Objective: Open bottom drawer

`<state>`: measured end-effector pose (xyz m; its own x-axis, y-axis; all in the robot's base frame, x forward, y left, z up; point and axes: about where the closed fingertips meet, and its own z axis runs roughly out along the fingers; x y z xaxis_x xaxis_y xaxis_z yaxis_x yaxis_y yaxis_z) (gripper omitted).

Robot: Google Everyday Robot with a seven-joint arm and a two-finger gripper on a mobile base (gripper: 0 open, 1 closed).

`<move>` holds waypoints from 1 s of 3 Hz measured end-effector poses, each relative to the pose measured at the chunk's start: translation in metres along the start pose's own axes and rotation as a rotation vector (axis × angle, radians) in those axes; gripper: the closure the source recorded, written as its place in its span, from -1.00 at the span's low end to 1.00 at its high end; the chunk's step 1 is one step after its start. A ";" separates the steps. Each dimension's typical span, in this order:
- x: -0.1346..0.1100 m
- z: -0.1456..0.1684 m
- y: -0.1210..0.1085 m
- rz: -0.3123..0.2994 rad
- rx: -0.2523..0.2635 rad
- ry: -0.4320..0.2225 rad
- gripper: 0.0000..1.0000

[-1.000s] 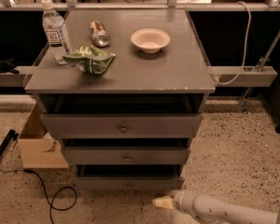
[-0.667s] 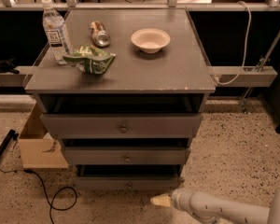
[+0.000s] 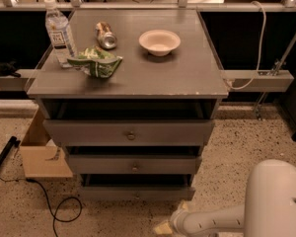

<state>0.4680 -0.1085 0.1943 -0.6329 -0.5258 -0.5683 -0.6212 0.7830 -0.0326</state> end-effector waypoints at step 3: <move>-0.015 -0.004 -0.003 -0.069 0.071 -0.023 -1.00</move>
Offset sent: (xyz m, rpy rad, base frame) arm 0.0041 -0.0017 0.0012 -0.0355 -0.0360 -0.0126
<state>0.4774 -0.1041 0.2064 -0.5786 -0.5718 -0.5816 -0.6280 0.7674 -0.1298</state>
